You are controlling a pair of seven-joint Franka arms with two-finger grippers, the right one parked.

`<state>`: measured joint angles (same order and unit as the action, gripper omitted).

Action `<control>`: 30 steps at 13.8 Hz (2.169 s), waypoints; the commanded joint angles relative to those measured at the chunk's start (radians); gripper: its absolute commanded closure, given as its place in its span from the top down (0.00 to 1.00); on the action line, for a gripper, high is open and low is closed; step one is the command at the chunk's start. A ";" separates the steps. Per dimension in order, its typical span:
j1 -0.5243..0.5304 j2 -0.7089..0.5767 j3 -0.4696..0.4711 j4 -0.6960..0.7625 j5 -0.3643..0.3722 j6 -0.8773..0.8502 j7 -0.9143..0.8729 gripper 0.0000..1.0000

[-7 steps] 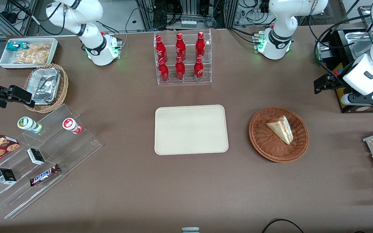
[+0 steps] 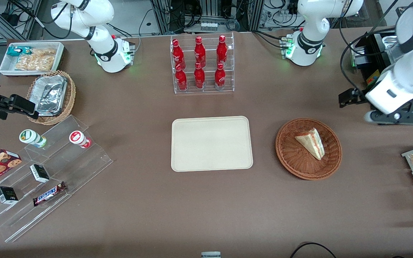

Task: Place sandwich from basket to tray
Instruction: 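Move the left gripper over the wrapped sandwich in the wicker basket, then lower the left gripper and grasp the wrapped sandwich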

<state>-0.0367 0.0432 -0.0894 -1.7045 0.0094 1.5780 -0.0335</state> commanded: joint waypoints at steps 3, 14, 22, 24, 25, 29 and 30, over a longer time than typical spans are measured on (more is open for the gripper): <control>-0.003 -0.022 -0.003 -0.295 0.001 0.291 0.006 1.00; 0.003 -0.008 0.000 -0.665 -0.002 0.869 -0.570 1.00; 0.003 0.110 -0.001 -0.733 -0.008 1.087 -0.845 0.70; -0.002 0.112 -0.001 -0.715 -0.006 1.076 -0.875 0.08; -0.003 0.110 -0.001 -0.704 -0.003 1.065 -0.870 0.01; -0.014 0.096 -0.009 -0.562 0.003 0.848 -0.729 0.00; -0.037 0.110 -0.016 -0.491 0.007 0.777 -0.691 0.00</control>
<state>-0.0413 0.1502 -0.0978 -2.3068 0.0079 2.4772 -0.7804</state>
